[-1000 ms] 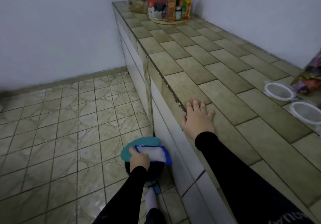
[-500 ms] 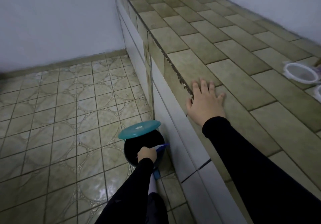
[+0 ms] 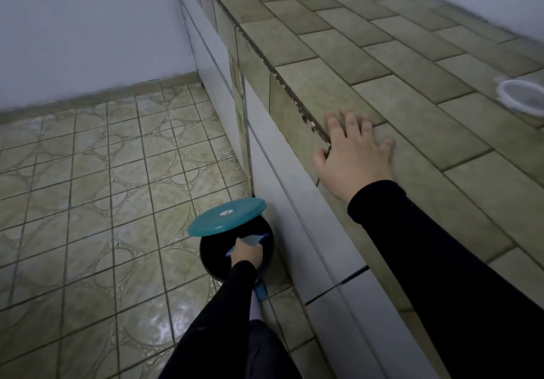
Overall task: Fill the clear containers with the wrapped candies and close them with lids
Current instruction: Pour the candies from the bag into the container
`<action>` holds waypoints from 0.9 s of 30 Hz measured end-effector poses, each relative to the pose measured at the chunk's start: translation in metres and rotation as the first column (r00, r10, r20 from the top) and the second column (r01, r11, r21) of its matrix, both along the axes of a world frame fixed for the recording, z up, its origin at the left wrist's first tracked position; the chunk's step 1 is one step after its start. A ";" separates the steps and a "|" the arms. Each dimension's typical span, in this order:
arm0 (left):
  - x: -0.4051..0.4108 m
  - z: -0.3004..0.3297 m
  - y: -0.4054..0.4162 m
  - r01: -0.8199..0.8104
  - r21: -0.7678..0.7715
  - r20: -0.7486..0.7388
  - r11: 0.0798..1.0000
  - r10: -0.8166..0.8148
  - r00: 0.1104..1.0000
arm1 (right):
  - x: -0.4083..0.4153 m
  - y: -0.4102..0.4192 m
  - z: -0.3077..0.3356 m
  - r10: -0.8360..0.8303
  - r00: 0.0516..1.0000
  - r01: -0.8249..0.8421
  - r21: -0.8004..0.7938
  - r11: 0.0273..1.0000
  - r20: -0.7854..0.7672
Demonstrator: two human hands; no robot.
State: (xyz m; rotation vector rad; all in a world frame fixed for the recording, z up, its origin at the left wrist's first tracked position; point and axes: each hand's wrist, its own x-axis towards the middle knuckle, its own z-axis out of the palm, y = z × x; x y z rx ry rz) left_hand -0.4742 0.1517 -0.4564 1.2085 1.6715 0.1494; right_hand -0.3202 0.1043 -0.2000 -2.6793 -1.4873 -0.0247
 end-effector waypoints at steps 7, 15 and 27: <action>-0.002 0.001 -0.007 0.009 0.006 0.091 1.000 -0.010 0.996 | -0.002 0.000 0.000 -0.010 1.000 0.010 -0.004 1.000 0.004; 0.004 0.039 0.005 -0.014 0.184 0.196 0.983 -0.023 0.980 | -0.005 -0.004 0.001 -0.014 1.000 0.014 0.000 1.000 -0.015; 0.060 0.238 0.028 -0.309 0.509 0.634 0.803 -0.107 0.766 | 0.010 -0.022 0.046 0.050 0.942 0.000 0.150 0.989 -0.333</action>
